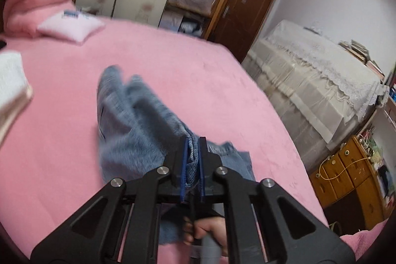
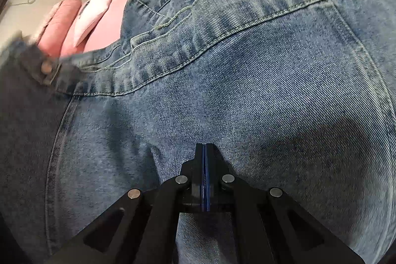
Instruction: Fold large clothes
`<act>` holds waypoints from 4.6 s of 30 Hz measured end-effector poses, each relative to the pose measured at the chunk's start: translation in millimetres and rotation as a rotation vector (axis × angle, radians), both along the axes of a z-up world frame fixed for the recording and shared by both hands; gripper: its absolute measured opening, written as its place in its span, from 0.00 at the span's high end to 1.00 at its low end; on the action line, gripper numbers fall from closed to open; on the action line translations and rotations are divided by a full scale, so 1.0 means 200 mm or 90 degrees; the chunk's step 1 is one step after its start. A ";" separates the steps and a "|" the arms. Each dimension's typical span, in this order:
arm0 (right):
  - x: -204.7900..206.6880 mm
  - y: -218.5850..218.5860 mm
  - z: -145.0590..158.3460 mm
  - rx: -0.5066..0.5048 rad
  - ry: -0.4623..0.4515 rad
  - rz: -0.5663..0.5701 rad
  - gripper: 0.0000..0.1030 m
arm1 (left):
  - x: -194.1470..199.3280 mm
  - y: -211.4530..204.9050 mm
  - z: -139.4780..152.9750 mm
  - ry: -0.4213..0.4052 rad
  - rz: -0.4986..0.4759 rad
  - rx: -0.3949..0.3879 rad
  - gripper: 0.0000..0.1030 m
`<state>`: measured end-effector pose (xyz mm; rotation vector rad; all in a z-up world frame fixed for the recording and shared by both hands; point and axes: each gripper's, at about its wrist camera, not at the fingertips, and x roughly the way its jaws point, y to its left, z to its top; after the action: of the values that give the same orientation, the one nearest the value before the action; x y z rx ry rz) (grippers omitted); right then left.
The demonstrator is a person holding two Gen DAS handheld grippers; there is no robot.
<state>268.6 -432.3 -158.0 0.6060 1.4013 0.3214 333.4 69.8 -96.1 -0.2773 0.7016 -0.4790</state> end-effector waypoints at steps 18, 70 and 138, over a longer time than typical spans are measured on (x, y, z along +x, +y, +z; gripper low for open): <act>0.11 -0.42 -0.02 0.135 0.045 0.069 1.00 | -0.15 -0.60 -0.25 0.099 -0.132 -0.043 0.96; 0.03 -0.93 0.36 0.025 0.034 0.115 0.95 | 0.02 -0.73 -0.73 0.258 0.063 0.256 0.57; -0.27 -0.66 0.75 -0.318 -0.127 -0.054 0.75 | 0.06 -0.78 -0.71 0.325 -0.021 0.240 0.85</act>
<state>214.9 -564.0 -7.6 0.2130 1.1973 -0.0411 344.8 -86.0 -237.5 -0.0278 1.2761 -0.2973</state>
